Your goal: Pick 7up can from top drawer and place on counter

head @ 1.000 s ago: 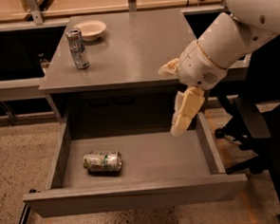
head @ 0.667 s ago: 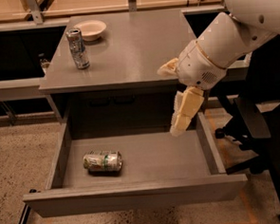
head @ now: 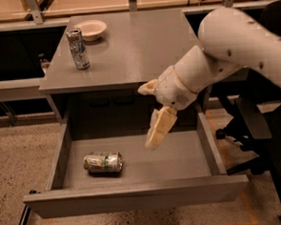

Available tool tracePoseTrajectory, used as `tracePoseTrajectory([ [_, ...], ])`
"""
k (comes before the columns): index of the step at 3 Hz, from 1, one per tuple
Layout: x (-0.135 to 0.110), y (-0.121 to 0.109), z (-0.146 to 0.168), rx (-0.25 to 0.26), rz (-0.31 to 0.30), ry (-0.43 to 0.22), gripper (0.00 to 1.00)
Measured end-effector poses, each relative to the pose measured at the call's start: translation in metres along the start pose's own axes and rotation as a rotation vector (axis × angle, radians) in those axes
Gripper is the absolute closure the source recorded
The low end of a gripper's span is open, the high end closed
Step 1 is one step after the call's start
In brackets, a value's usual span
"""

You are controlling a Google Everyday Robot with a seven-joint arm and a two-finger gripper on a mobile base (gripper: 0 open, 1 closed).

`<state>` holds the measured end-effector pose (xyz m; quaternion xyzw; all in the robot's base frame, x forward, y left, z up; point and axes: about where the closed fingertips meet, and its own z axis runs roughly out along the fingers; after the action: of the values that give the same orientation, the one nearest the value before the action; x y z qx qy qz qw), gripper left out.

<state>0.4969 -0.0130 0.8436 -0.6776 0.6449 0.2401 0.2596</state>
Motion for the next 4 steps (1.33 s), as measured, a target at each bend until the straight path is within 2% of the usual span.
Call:
tracePoseTrajectory([
  [1,0.004,-0.008,0.051,-0.053,0.020,-0.049,0.00],
  [3,0.025,-0.025,0.134,-0.049,0.129,-0.097,0.00],
  [4,0.026,-0.029,0.137,-0.035,0.134,-0.102,0.00],
])
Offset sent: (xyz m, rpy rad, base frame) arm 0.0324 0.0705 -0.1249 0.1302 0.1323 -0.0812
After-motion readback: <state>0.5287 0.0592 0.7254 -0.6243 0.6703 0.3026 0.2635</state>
